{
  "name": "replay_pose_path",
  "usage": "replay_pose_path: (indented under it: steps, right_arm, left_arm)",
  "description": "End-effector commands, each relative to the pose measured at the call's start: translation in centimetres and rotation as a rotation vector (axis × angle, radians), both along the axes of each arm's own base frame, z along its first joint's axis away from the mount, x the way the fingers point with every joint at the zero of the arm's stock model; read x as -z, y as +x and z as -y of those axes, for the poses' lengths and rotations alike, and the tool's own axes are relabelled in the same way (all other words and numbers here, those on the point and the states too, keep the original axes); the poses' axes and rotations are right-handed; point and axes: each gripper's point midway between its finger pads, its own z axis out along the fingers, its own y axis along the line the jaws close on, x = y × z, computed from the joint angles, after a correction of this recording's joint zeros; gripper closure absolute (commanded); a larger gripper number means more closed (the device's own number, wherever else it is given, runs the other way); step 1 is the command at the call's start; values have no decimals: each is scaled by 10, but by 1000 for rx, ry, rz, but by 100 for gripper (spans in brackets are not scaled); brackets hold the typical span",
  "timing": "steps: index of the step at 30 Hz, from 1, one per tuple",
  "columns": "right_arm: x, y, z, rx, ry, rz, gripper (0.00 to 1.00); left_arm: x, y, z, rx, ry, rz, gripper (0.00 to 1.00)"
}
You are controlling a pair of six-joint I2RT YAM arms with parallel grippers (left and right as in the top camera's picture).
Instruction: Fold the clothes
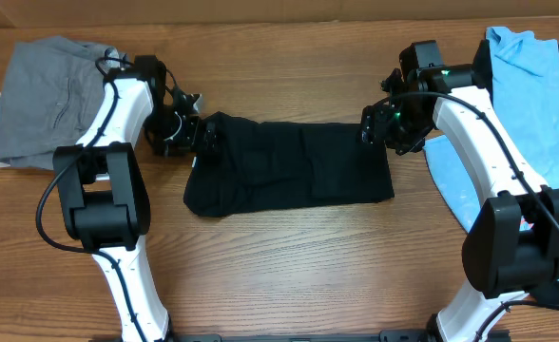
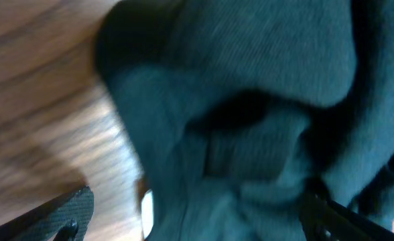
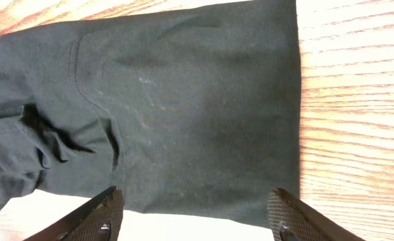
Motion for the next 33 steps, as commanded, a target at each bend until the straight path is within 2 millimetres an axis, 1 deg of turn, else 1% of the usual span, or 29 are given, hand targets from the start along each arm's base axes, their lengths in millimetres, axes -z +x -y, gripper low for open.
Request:
replay_pose_path:
  steps: [1,5,7,9,14,18,20,21,22,23,24,25,26,27,28,30,31,33]
  right_arm:
    - [-14,5,1,-4,-2,48,28]
    - [-14,5,1,0,-2,44,28]
    - [-14,3,1,-1,-3,36,28]
    - [-14,2,1,0,-4,33,28]
    - [-14,2,1,3,-3,31,28]
    - [-14,1,1,15,-2,26,28]
    - [-14,1,1,18,-2,23,28]
    - [-14,1,1,18,-2,22,28]
    - [-13,0,1,18,-2,21,28]
    - [-13,0,2,18,-2,20,28]
    - [-13,0,2,18,-2,20,29]
    - [-13,0,1,18,-2,20,30]
    - [-13,0,1,18,-2,20,35]
    - [-13,0,1,18,-2,20,39]
    - [-13,0,1,22,-1,19,44]
    - [-13,0,1,25,-1,16,72]
    - [-12,-1,2,25,-1,14,84]
    - [-9,-2,2,25,-2,7,96]
  left_arm:
    - [6,-9,20,1,-117,-1,0]
    - [29,-18,20,-47,-109,-23,0]
    - [39,-23,21,-89,-112,-43,2]
    - [38,-25,27,-96,-149,-50,4]
    - [27,-29,55,-72,-269,-63,5]
    - [28,-37,71,-43,-288,-83,5]
    - [30,-41,74,-35,-287,-93,9]
    - [31,-42,75,-39,-284,-99,12]
    - [32,-42,75,-46,-282,-101,17]
    - [32,-42,75,-54,-281,-103,26]
    - [32,-39,74,-63,-281,-94,51]
    - [32,-37,74,-63,-280,-86,70]
    - [34,-34,71,-73,-267,-79,85]
    - [36,-32,68,-92,-250,-78,96]
    - [37,-29,63,-113,-232,-78,96]
    - [36,-24,56,-133,-221,-66,96]
    - [34,-21,51,-140,-214,-59,96]
    - [28,-14,42,-155,-194,-44,96]
